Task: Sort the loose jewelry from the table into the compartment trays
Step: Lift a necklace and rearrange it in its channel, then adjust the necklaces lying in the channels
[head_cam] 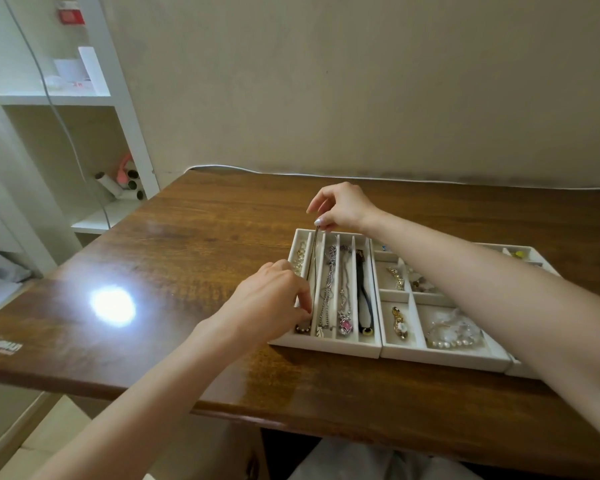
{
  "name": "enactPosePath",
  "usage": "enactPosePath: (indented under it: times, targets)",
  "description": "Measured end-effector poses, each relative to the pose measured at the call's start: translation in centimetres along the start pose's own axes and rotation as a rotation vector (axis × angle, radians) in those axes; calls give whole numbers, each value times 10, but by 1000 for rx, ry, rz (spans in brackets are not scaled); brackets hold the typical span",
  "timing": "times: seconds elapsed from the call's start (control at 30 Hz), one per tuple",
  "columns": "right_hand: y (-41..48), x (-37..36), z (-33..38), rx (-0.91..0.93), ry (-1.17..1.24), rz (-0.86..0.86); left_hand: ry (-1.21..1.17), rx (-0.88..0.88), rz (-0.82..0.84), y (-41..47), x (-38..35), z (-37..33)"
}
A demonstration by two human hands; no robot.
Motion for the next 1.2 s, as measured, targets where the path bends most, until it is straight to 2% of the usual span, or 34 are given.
enactPosePath:
  times: [0.2,0.53,0.7,0.87,1.0,1.2]
  targets:
    - [3,-10,-2,85,-212,-98,-16,-4,-60,1,-1,1]
    - [-2,0,-5,101,-125,-119,-48,16,-211,4,4,12]
    - [-8,-6,-9,71,-270,-16,-58,25,-215,5,4,11]
    - [-11,0,-3,101,-241,-181,-69,31,-194,6,3,11]
    - [-13,-11,-7,98,-394,-57,-76,33,-195,7,3,12]
    - [-14,-7,-4,146,-291,-137,-96,15,-201,6,2,16]
Point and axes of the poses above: each hand's wrist, its own y-axis towards the middle knuckle, its own x-axis out of the back of the hand, z = x × y, the point moved 2 cm from there along y, towards the middle knuckle, and after that the axes turned 13 degrees about -x, right-handed, at the moved point
